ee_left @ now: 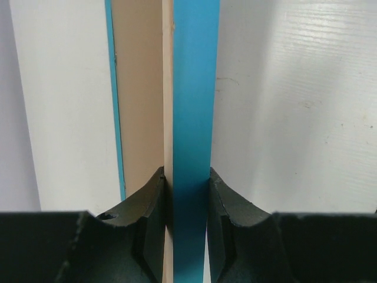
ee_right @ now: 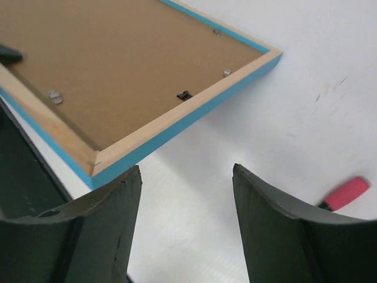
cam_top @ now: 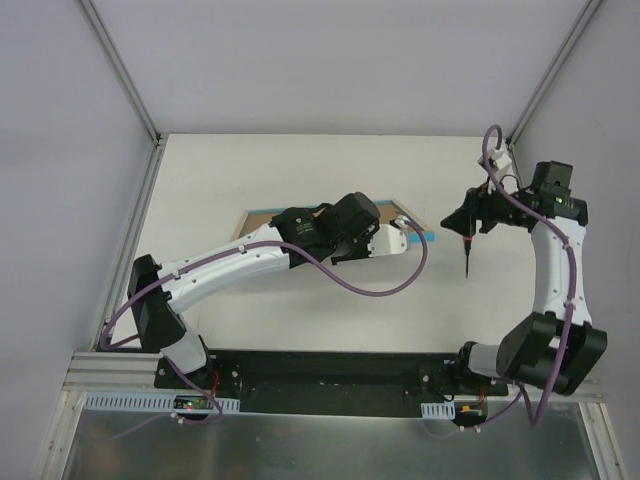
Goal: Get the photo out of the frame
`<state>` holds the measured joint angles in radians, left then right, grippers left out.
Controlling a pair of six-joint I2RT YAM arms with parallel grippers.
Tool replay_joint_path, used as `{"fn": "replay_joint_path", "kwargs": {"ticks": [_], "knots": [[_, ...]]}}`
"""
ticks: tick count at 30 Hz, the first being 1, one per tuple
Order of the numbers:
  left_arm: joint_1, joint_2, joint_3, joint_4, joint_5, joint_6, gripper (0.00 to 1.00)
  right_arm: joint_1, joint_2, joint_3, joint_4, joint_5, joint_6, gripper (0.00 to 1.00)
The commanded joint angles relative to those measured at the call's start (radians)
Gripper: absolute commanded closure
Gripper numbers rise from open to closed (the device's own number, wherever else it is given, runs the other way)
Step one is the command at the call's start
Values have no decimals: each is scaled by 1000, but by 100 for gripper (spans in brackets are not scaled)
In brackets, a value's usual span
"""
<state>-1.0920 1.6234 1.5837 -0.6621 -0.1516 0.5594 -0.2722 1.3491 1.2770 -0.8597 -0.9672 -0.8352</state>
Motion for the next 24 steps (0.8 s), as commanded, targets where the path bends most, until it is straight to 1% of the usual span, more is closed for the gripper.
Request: {"fn": "replay_joint_path", "kwargs": {"ticks": [1, 3, 5, 6, 7, 9, 12, 13, 16, 19, 20, 21, 24], "knots": [[17, -25, 64, -31, 72, -78, 100, -10, -145, -51, 67, -79, -319, 34], [24, -22, 78, -40, 86, -82, 100, -12, -194, -85, 74, -112, -440, 33], [30, -22, 99, -54, 106, -88, 100, -12, -247, -129, 76, -155, -575, 28], [32, -20, 110, -62, 109, -90, 100, -12, -272, -152, 97, -172, -611, 24], [37, -20, 117, -68, 113, -92, 100, -12, -303, -178, 131, -185, -614, 21], [40, -17, 136, -80, 119, -93, 100, -10, -349, -209, 209, -199, -599, 18], [47, -13, 144, -91, 127, -99, 100, -12, -376, -217, 208, -228, -623, 18], [47, -13, 148, -96, 130, -104, 100, -12, -381, -223, 180, -254, -662, 16], [50, -16, 150, -105, 138, -104, 100, -12, -370, -228, 56, -353, -852, 11], [50, -26, 147, -110, 150, -104, 100, -1, -341, -222, -57, -432, -991, 9], [50, -30, 147, -111, 150, -104, 100, 7, -329, -209, -108, -439, -1081, 9], [50, -30, 148, -111, 150, -104, 100, 17, -317, -202, -163, -446, -1134, 9], [50, -31, 156, -117, 150, -107, 100, 66, -282, -191, -261, -435, -1254, 9]]}}
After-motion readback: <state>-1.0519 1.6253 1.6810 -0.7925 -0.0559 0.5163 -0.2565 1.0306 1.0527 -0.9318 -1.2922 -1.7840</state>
